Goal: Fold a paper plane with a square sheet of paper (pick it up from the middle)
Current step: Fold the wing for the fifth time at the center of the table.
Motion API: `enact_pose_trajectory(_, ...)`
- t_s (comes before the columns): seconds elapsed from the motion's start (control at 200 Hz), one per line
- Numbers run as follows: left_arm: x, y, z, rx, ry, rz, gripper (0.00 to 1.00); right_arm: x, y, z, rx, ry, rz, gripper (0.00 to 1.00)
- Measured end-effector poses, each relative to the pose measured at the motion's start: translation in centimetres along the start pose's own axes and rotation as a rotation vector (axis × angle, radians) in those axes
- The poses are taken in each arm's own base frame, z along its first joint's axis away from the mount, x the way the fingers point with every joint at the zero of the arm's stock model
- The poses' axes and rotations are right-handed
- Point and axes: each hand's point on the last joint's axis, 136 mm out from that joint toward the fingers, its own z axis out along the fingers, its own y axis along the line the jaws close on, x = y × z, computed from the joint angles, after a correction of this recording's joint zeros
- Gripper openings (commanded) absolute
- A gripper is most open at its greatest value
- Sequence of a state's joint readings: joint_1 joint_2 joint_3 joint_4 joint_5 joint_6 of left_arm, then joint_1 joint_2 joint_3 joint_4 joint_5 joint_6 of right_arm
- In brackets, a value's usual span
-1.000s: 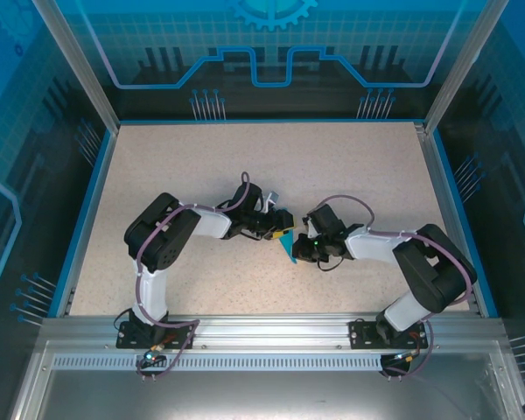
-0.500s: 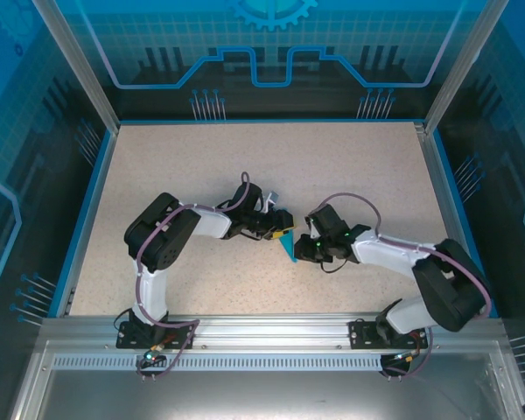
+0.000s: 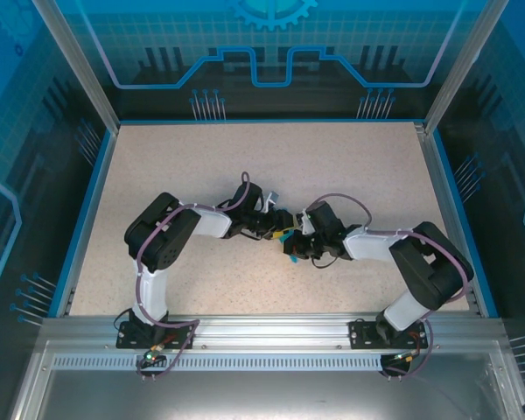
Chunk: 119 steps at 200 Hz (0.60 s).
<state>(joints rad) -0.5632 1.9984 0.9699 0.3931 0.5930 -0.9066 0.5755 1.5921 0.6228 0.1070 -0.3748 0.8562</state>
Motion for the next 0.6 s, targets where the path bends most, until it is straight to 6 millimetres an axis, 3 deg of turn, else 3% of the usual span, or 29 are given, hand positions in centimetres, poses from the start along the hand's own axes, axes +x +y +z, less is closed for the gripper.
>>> enact_pose_trajectory(0.17, 0.0, 0.1, 0.0, -0.004, 0.002, -0.003, 0.48, 0.5, -1.7, -0.1, 0.012, 0.007, 0.033, 0.07)
enact_pose_trajectory(0.595, 0.1, 0.1, 0.0, -0.005, 0.007, 0.009, 0.47, 1.7, -2.3, -0.7, 0.01, 0.018, -0.008, 0.07)
